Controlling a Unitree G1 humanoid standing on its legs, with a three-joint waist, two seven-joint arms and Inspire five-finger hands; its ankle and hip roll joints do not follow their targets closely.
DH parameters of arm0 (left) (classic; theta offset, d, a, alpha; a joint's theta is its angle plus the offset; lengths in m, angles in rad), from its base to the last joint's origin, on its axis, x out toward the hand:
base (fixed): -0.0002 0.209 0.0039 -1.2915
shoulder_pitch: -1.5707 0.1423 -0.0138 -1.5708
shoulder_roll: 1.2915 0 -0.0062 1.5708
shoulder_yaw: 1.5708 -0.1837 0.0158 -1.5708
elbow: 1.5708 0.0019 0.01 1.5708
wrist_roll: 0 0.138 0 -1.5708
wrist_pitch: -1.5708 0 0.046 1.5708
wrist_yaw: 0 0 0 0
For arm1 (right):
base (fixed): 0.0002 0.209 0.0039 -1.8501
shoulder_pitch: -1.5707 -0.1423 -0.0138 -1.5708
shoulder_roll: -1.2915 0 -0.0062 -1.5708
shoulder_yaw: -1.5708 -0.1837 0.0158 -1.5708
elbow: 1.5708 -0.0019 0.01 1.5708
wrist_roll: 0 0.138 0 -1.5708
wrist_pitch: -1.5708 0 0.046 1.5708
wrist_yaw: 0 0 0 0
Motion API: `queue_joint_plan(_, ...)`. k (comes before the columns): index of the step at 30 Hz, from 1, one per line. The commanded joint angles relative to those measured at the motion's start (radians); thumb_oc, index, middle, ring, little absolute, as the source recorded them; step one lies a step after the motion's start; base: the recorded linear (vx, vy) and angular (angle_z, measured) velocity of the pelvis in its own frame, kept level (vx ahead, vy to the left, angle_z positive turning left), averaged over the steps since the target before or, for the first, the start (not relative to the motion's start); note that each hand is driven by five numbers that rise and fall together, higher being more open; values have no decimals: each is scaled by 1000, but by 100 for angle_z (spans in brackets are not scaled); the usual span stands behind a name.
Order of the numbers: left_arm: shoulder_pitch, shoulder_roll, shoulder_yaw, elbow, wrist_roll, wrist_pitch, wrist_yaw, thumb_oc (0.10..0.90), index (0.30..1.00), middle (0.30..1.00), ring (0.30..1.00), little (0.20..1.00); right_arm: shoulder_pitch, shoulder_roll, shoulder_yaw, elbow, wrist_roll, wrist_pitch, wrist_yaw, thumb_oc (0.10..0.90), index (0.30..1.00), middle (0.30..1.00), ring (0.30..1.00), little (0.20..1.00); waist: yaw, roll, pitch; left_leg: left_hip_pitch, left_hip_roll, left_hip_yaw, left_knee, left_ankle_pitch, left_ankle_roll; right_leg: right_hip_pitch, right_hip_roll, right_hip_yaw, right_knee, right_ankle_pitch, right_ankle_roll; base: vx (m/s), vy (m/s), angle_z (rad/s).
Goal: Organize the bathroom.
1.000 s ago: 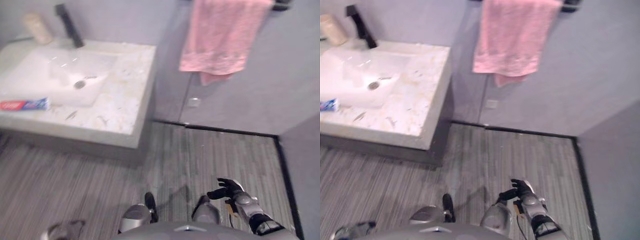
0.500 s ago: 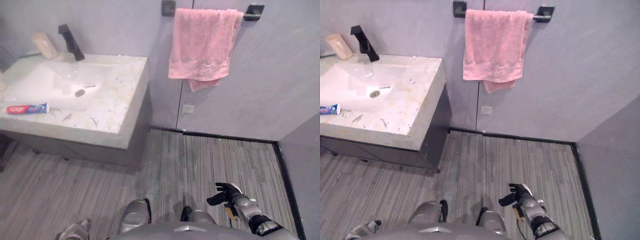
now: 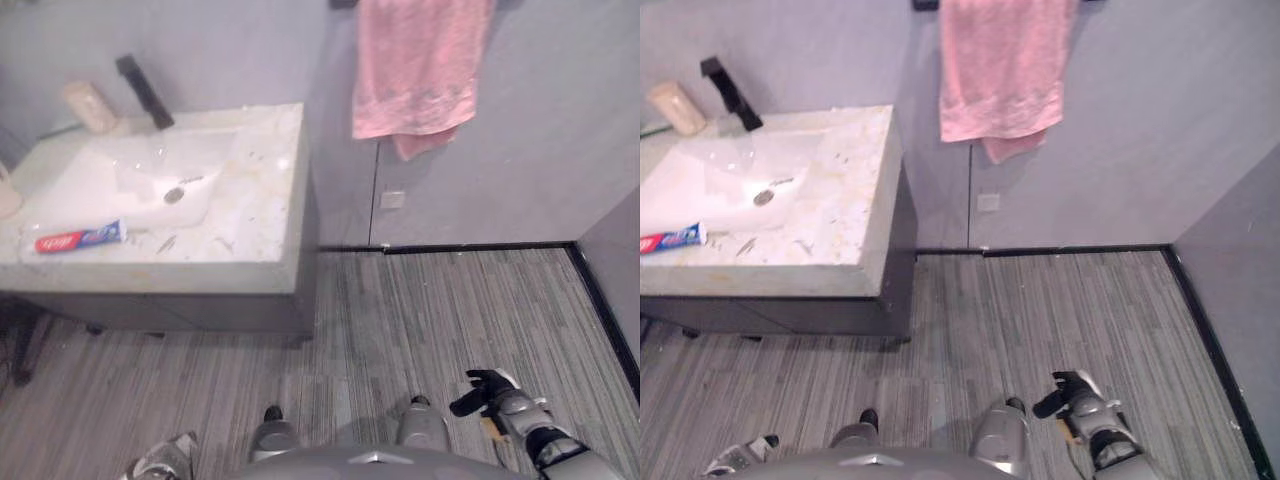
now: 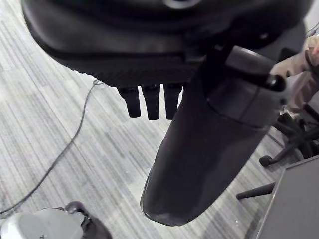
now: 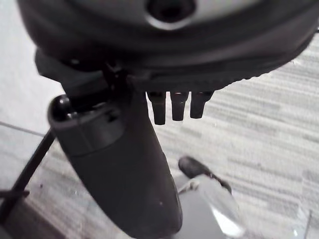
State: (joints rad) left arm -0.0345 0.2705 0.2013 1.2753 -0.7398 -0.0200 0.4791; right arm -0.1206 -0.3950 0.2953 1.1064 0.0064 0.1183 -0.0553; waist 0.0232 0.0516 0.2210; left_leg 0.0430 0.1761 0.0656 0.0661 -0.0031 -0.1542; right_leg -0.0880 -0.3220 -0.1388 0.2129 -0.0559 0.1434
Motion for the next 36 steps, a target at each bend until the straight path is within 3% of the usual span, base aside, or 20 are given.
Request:
queue_joint_plan(1,27,96,-13,-16,36,-18,41,800,900,900,900,900,-60,-2,-26,-54,22,-39,-44,800,900,900,900,900,0,-16,18,-25,44,-1,122,-42,35,62,-53,-34,-2,48,61,-90,296,9)
queue_joint_plan(6,23,100,-21,-22,94,1,36,800,900,900,900,900,-48,1,-40,-67,70,-27,-80,800,900,900,900,900,7,-32,21,-45,1,4,185,-99,57,85,-88,-22,-53,105,68,-40,228,3)
queue_joint_plan(8,27,109,-21,-36,149,40,28,800,900,900,900,900,-45,15,-49,-74,45,-35,-82,800,900,900,900,900,32,-64,30,-19,-71,49,192,-152,87,44,-177,-75,-79,305,92,-39,329,-3)
queue_joint_plan(10,36,109,-19,-54,174,52,39,800,900,900,900,900,-51,22,-43,-91,33,-31,-70,800,900,900,900,900,51,-66,30,4,-80,113,165,-149,99,34,-186,-160,-46,320,99,-71,234,-52)
queue_joint_plan(11,43,108,-20,-66,169,51,48,800,900,900,900,900,-55,24,-37,-109,24,-22,-59,800,900,900,900,900,56,-59,26,17,-81,144,142,-141,110,27,-157,-188,2,291,91,-95,261,-124)
queue_joint_plan(12,45,105,-24,-75,165,48,54,800,900,900,900,900,-55,24,-28,-123,30,-15,-51,800,900,900,900,900,50,-54,18,22,-87,139,117,-127,118,18,-108,-168,29,253,81,-66,239,-167)
queue_joint_plan(13,45,100,-39,-93,179,51,62,800,900,900,900,900,-45,21,-19,-138,43,-14,-43,800,900,900,900,900,32,-50,-2,18,-104,96,82,-98,125,13,20,-113,36,166,51,-25,158,-119)
queue_joint_plan(14,47,97,-50,-101,187,54,65,800,900,900,900,900,-40,21,-14,-140,47,-16,-41,800,900,900,900,900,25,-52,-8,17,-118,74,69,-91,127,13,77,-98,27,137,38,-3,99,-52)
queue_joint_plan(17,43,91,-70,-116,209,57,74,800,900,900,900,900,-38,25,-9,-122,51,-38,-32,800,900,900,900,900,26,-62,-18,8,-153,66,55,-87,135,30,134,-136,-38,88,0,-7,8,20)
queue_joint_plan(19,33,77,-67,-100,207,63,65,800,900,900,900,900,-39,31,-1,-79,47,-53,-31,800,900,900,900,900,23,-63,-29,10,-176,51,43,-86,143,60,181,-116,-95,66,-26,21,-25,9)
queue_joint_plan(23,22,60,-91,-87,229,66,47,800,900,900,900,900,-38,31,7,-69,63,-55,-35,800,900,900,900,900,19,-60,-39,-2,-179,60,46,-81,139,91,202,-105,-132,52,-41,15,-21,-3)
queue_joint_plan(26,18,34,-86,-81,216,44,34,800,900,900,900,900,-24,37,-5,-64,77,-43,-31,800,900,900,900,900,5,-73,-55,-18,-162,96,137,-97,128,125,209,-101,-151,24,-66,23,-68,3)
queue_joint_plan(27,16,31,-98,-80,205,34,30,800,900,900,900,900,-20,37,-3,-67,83,-40,-35,800,900,900,900,900,9,-74,-51,-60,-150,70,227,-50,107,127,211,-97,-141,15,-78,-15,-39,17)
queue_joint_plan(28,19,29,-99,-90,182,21,27,800,900,900,900,900,-24,33,1,-65,83,-46,-28,800,900,900,900,900,17,-84,-37,-115,-160,3,358,-51,111,116,198,-76,-109,6,-89,-28,-15,19)
queue_joint_plan(29,19,29,-99,-93,174,21,29,800,900,900,900,900,-27,33,4,-65,82,-50,-25,800,900,900,900,900,18,-83,-35,-119,-155,-9,365,-48,112,112,197,-69,-98,2,-91,-18,38,10)
queue_joint_plan(33,16,23,-90,-84,171,28,41,800,900,900,900,900,-37,40,16,-81,69,-116,-14,800,900,900,900,900,3,-66,-44,-33,-25,-10,221,23,89,100,185,-72,-53,-22,-91,44,171,-21)
queue_joint_plan(34,17,19,-88,-69,177,21,37,800,900,900,900,900,-33,38,20,-87,88,-149,-4,800,900,900,900,900,-4,-57,-54,-16,23,-6,167,71,72,100,178,-75,-54,-25,-88,110,418,17)
queue_joint_plan(35,24,12,-86,-59,182,12,28,800,900,900,900,900,-23,36,17,-121,148,-150,13,800,900,900,900,900,-5,-44,-57,0,97,-33,79,167,38,118,153,-66,-63,-25,-75,100,392,32)
queue_joint_plan(36,27,10,-84,-57,184,9,24,800,900,900,900,900,-21,35,14,-121,158,-157,28,800,900,900,900,900,-4,-42,-58,0,104,-46,68,172,33,121,144,-59,-66,-23,-70,111,421,36)
